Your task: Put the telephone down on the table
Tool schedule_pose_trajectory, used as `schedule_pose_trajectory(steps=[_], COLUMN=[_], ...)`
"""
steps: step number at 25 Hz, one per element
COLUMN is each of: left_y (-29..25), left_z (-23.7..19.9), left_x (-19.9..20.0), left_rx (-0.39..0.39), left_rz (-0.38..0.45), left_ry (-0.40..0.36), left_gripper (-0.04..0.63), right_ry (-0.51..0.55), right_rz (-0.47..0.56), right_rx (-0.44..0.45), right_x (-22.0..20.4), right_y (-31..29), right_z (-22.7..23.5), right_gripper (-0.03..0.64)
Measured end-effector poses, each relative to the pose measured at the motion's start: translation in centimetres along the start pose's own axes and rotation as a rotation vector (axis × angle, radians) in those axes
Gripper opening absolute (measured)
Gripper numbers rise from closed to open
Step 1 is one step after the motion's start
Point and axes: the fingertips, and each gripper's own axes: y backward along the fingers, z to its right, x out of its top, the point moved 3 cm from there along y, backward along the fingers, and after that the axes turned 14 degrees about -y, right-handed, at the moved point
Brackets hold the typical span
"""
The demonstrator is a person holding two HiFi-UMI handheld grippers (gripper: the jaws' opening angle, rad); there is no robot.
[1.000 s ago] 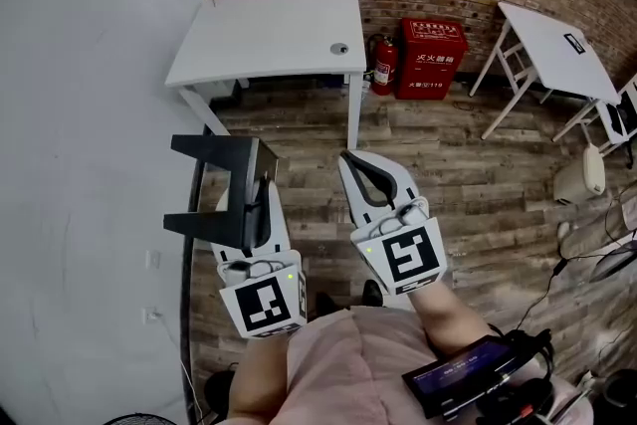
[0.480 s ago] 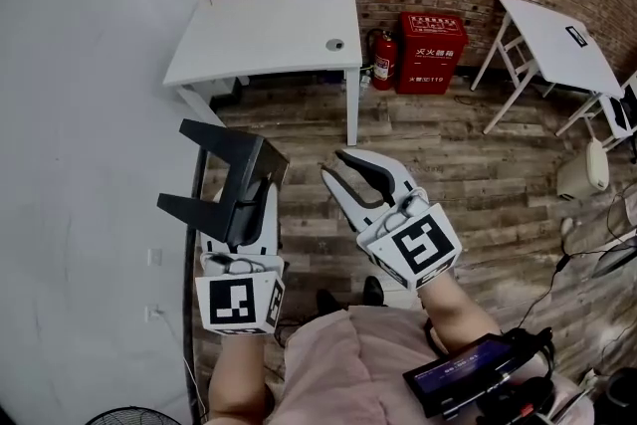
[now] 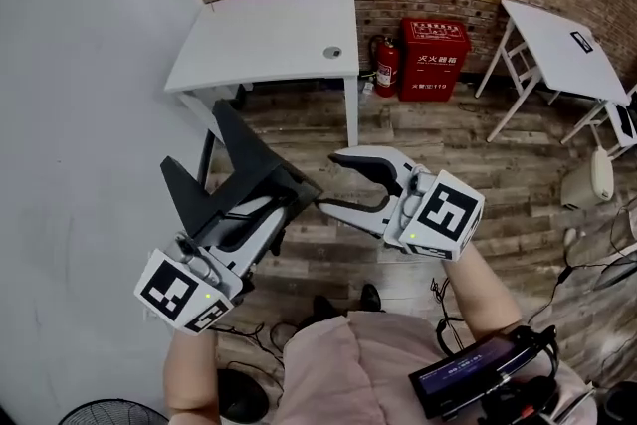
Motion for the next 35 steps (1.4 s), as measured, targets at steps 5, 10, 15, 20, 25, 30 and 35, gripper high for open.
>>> schedule_pose_trajectory(steps=[5, 10, 15, 20, 25, 30, 35], left_y=[-2.9, -3.2, -3.3, -3.8, -4.2, -4.8, -5.2], left_z=[-0.5, 2.5, 2.9, -1.5, -7.1, -12.9, -17.1], left_x=[1.1, 0.5, -0.1, -3.4, -6.4, -8.0, -9.2], left_rx=[-0.177, -0.259, -0.293, -0.337, -0.386, -0.444, -0.497], left_rz=[0.003, -0.02, -0.032, -0.023, -0.063, -0.034, -0.031], left_ry=[-0.011, -0.035, -0.002, 0.051, 0.139, 0.1, 0.106], left_gripper=[0.161, 0.163, 0.163, 0.163, 0.163, 0.164, 0.164], right_ry=[-0.044, -0.042, -0.063, -0.067, -0.13, -0.154, -0.125], right_rz=[-0.076, -0.146, -0.186, -0.206, -0.185, -0.161, -0.155], right_rx=[0.16, 0.232, 0.303, 0.305, 0.263, 0.221, 0.194], right_x=[0.5, -2.0, -2.9, -4.0, -3.7, -2.9, -2.6], right_y=[-0.8, -0.6, -1.1, -5.1, -10.2, -14.2, -17.4], right_z=[1.5, -0.3, -1.2, 1.6, 5.1, 8.3, 11.0], right_gripper=[0.282, 0.265, 0.231, 0.193, 0.187, 0.186, 0.184])
